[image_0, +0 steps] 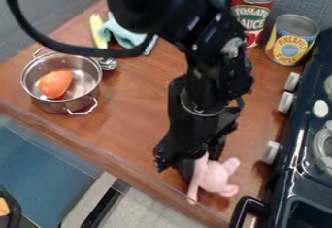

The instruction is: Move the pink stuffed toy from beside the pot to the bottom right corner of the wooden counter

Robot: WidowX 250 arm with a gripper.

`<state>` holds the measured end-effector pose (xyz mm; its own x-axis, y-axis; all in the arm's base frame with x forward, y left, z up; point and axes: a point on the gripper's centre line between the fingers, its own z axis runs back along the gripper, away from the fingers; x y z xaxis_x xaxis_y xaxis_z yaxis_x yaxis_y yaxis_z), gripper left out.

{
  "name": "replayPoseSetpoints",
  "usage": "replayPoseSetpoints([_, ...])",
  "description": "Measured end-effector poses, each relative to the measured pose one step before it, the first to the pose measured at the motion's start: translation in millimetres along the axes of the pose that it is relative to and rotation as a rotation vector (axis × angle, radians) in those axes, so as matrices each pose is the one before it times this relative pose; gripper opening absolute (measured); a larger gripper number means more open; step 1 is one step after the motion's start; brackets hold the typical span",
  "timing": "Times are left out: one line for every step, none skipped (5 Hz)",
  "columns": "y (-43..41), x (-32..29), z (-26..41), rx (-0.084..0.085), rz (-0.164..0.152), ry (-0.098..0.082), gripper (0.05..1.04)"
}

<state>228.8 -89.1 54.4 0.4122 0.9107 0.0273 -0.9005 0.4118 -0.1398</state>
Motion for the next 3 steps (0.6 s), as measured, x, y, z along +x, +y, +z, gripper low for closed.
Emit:
replayPoseSetpoints([-6.82,3.24,11.84,-0.0273,0.0094,0.0015,0.911])
replayPoseSetpoints([-8.23,0.10,17.14,-0.0309,-0.0203,0.0040,1.011])
replayPoseSetpoints([-8.63,7.38,22.67,-0.0236,-0.0180,-0.0432,1.007])
